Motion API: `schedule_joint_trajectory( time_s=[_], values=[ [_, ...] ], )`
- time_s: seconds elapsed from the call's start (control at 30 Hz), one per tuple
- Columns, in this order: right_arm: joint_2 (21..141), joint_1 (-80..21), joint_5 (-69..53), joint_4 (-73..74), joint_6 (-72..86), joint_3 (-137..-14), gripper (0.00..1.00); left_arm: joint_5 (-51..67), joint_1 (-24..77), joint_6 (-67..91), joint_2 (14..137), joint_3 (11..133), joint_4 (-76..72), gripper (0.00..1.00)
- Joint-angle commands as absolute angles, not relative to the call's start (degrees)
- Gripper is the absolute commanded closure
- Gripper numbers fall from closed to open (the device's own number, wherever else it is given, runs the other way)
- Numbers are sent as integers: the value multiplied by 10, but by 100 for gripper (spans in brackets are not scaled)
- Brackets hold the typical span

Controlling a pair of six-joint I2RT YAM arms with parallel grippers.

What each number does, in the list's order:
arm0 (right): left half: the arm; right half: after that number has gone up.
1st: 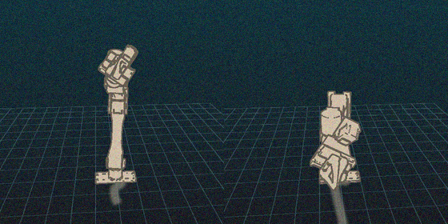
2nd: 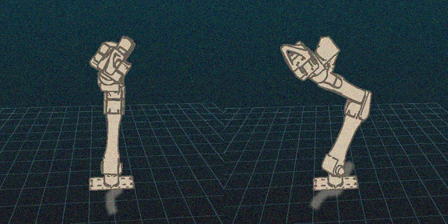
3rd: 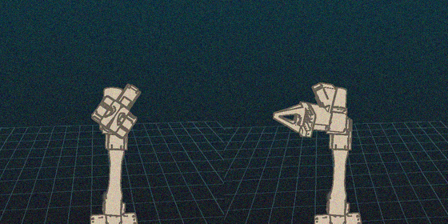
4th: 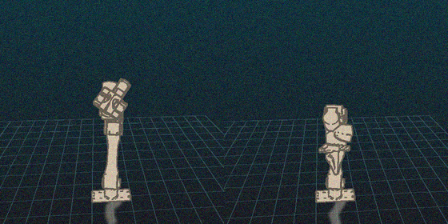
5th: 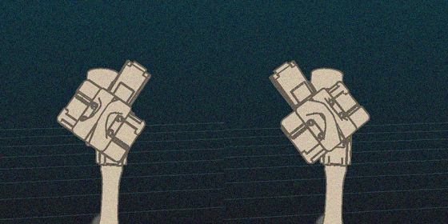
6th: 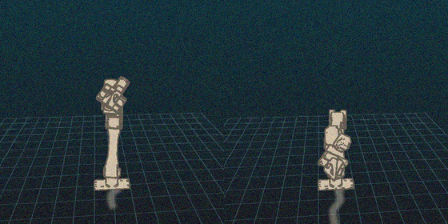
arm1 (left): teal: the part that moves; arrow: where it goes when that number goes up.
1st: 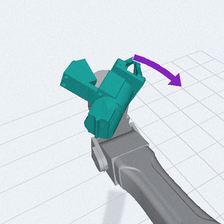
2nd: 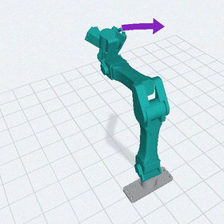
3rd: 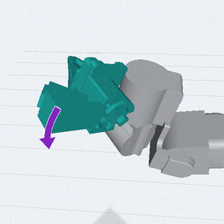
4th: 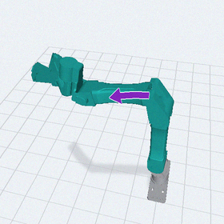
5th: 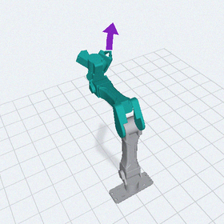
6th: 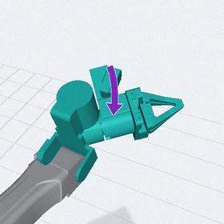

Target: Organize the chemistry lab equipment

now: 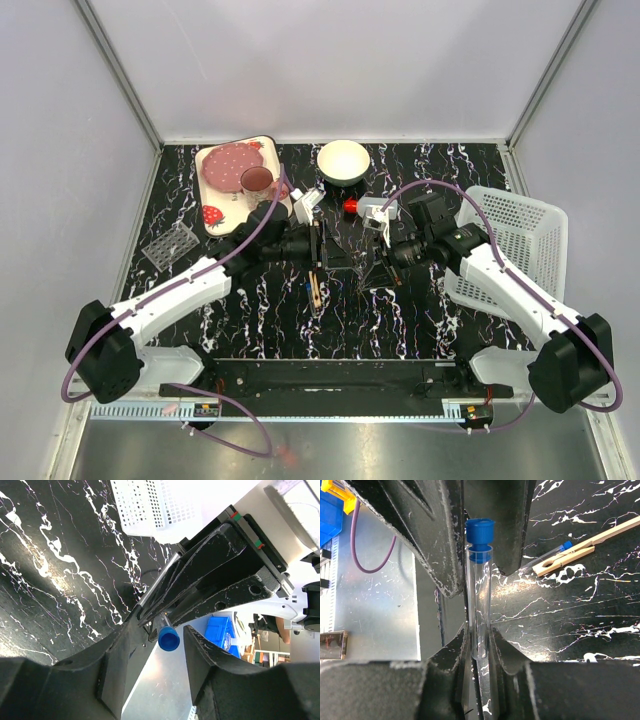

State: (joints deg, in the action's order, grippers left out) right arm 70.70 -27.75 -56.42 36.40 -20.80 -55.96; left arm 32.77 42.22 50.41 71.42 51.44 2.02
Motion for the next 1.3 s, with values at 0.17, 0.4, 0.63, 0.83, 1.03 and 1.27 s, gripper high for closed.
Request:
schedule_joint_trajectory(
  time_s=[0.17,0.4,0.63,0.83,1.03,1.27],
  values=[
    [706,-285,-565,373,-223,-563,85,342,425,513,711,532,-21,57],
    [707,-287,-566,375,-228,-564,84,342,425,523,711,527,-37,58],
    [706,-287,-565,376,-229,-564,84,345,425,524,709,527,-39,62],
    [706,-287,-564,377,-229,-563,84,344,425,525,707,525,-39,70],
    [707,-287,-564,376,-229,-564,81,345,425,524,706,521,-39,79],
    [703,-287,-560,379,-222,-577,51,321,425,517,676,504,-16,88]
  ],
)
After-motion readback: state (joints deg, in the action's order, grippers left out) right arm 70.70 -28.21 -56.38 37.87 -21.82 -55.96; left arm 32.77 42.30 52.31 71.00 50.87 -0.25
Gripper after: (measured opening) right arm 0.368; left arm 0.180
